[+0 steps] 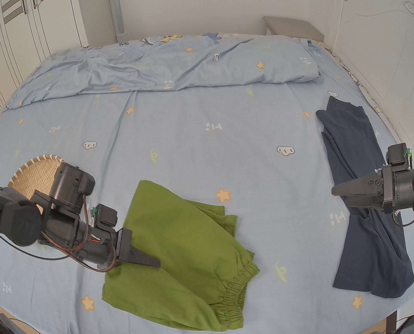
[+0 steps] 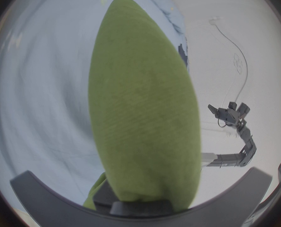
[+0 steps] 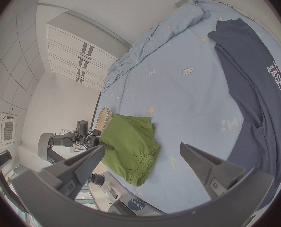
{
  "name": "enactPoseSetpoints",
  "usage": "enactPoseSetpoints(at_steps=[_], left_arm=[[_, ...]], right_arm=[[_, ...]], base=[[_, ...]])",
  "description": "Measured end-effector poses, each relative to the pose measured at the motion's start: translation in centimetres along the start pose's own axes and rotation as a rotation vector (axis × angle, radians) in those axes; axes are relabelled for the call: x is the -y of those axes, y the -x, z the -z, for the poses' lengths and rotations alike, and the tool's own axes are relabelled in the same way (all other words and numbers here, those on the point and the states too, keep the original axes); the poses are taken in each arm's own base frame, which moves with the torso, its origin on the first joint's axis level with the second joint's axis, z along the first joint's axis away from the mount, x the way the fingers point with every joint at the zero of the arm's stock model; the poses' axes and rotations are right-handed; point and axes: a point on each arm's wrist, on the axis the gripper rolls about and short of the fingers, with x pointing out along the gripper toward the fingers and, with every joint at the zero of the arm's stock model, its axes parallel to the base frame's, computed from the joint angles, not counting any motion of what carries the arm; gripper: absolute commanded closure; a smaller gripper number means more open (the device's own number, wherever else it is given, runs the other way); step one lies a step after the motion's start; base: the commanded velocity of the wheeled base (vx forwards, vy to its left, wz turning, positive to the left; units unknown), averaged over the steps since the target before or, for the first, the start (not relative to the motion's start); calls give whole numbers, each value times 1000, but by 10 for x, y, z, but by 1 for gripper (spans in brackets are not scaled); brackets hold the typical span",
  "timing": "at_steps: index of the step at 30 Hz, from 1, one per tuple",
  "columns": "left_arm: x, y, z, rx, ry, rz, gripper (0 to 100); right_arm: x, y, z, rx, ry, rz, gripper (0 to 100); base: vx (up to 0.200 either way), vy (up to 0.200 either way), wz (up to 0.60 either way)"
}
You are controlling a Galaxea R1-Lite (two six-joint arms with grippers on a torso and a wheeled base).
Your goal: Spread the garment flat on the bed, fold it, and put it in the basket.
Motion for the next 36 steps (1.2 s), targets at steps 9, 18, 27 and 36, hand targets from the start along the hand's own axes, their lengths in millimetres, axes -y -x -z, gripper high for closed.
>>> enactPoseSetpoints(at_steps=[9, 18, 27, 36], left_arm=[[8, 46, -19, 138, -76, -26, 100], [12, 70, -26, 177, -36, -51, 100], [21, 79, -29, 208, -63, -41, 100], [27, 83, -31, 207, -65, -40, 100]], right_arm=[[-4, 3, -6, 7, -8, -15, 0], [-4, 3, -7, 7, -6, -17, 0], [-5, 2, -7, 5, -3, -19, 0], [-5, 1, -5, -2, 2, -22, 0]], base=[[0, 89, 0], [0, 200, 0], [0, 200, 0], [0, 200, 0]])
